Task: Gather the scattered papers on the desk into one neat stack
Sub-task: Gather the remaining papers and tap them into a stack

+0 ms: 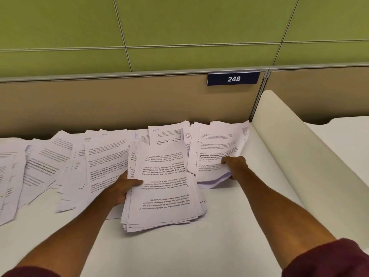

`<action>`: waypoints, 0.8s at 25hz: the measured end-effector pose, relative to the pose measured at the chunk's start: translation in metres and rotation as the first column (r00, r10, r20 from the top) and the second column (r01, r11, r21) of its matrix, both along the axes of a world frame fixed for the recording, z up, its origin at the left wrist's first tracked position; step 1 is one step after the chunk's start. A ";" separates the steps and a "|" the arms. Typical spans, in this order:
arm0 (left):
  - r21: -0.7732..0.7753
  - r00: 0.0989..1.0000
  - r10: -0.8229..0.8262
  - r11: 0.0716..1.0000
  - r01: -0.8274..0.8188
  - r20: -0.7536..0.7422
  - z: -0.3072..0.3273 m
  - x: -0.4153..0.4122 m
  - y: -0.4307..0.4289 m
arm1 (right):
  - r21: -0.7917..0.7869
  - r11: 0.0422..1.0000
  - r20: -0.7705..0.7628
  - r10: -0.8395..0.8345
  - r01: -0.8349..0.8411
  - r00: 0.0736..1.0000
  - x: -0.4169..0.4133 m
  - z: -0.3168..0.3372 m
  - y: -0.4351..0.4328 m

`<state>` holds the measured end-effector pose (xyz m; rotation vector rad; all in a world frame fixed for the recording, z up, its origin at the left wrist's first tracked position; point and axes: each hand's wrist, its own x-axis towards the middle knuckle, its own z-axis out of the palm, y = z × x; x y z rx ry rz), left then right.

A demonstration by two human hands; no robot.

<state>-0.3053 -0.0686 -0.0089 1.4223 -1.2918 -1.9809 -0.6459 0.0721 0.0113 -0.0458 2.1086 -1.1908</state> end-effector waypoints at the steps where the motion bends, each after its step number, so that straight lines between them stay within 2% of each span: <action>1: 0.001 1.000 -0.013 1.000 0.013 -0.012 0.000 0.001 0.001 | 0.032 0.999 -0.054 0.017 -0.015 0.998 -0.001 -0.002 0.002; 3: -0.010 0.999 -0.018 1.000 0.018 -0.031 0.001 0.003 0.002 | 0.018 1.000 -0.141 0.014 -0.012 0.990 -0.001 -0.005 0.007; 7: -0.018 0.999 0.019 1.000 -0.019 -0.031 0.001 0.003 0.003 | -0.249 0.968 -0.072 -0.056 0.037 0.996 -0.007 0.007 0.020; 10: -0.003 0.999 0.031 0.999 -0.032 -0.026 0.000 0.003 0.003 | -0.367 0.930 -0.053 -0.041 0.018 0.998 -0.018 0.025 0.031; 16: 0.019 0.999 0.038 0.999 -0.037 -0.023 0.003 0.002 0.005 | -0.543 0.833 0.061 0.168 -0.109 0.984 -0.010 0.033 0.037; 20: 0.027 0.998 0.037 0.999 -0.036 -0.042 0.004 0.003 0.005 | -0.643 0.761 0.157 0.243 -0.088 0.957 0.002 0.030 0.027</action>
